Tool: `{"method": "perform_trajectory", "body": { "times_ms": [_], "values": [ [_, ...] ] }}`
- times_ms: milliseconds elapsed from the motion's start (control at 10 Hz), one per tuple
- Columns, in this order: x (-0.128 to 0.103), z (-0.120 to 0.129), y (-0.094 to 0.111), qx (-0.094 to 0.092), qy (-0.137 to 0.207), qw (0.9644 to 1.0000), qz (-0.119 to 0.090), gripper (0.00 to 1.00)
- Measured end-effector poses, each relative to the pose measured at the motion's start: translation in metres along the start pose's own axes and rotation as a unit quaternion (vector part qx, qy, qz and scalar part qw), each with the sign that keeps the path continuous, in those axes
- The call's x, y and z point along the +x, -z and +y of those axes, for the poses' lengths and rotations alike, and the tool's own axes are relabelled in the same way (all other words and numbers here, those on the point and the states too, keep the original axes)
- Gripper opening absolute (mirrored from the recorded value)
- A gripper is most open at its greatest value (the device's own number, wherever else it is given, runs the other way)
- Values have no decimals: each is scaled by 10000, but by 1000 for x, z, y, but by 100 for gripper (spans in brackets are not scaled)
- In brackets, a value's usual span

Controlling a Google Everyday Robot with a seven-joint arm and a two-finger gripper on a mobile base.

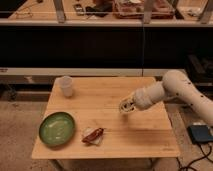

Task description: Stand the bottle upright

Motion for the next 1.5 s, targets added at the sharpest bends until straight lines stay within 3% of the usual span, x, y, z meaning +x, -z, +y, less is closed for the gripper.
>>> {"method": "perform_trajectory", "body": {
  "times_ms": [100, 300, 500, 700, 1000, 1300, 1500],
  "values": [
    [1, -3, 2, 22, -308, 9995, -23, 16],
    [-6, -2, 6, -102, -679, 9976, -120, 16],
    [-22, -2, 13, -229, -957, 9946, -340, 16],
    [-29, 3, 23, -197, -1311, 9893, -604, 16],
    [-24, 21, 30, -230, -1632, 9836, -736, 16],
    [-19, 40, 28, -272, -1716, 9818, -765, 16],
    [-10, 50, 24, -138, -1833, 9797, -799, 21]
  ]
}}
